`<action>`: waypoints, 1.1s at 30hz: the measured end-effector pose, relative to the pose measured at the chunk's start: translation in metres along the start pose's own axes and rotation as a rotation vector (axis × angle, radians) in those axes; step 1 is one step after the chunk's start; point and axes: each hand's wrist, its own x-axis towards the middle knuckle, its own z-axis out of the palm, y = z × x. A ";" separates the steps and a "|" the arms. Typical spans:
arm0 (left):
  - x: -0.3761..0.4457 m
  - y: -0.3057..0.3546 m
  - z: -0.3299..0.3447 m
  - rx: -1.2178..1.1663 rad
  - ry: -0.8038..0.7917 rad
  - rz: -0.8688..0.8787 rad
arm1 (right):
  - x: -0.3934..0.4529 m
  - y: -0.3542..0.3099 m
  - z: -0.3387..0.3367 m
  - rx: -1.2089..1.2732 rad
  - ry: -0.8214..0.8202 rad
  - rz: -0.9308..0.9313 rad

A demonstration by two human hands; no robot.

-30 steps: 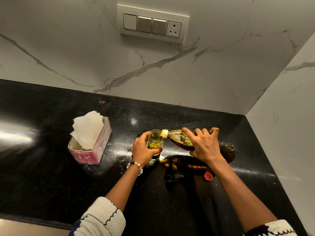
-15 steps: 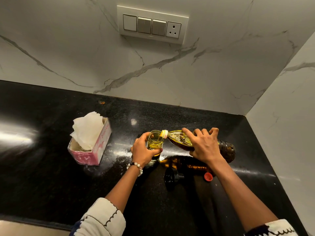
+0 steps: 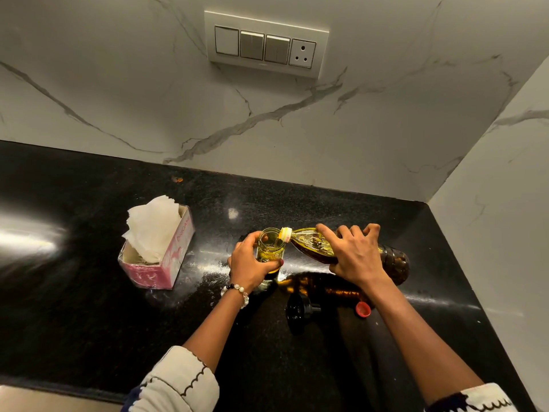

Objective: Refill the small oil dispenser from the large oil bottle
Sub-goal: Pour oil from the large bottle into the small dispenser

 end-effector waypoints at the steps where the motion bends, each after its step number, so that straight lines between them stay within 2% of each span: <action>1: 0.000 0.000 0.000 -0.001 -0.002 0.000 | 0.000 0.000 0.000 -0.002 0.001 -0.001; 33: 0.000 -0.001 0.000 0.000 -0.008 -0.015 | 0.000 0.001 -0.001 0.006 0.000 -0.008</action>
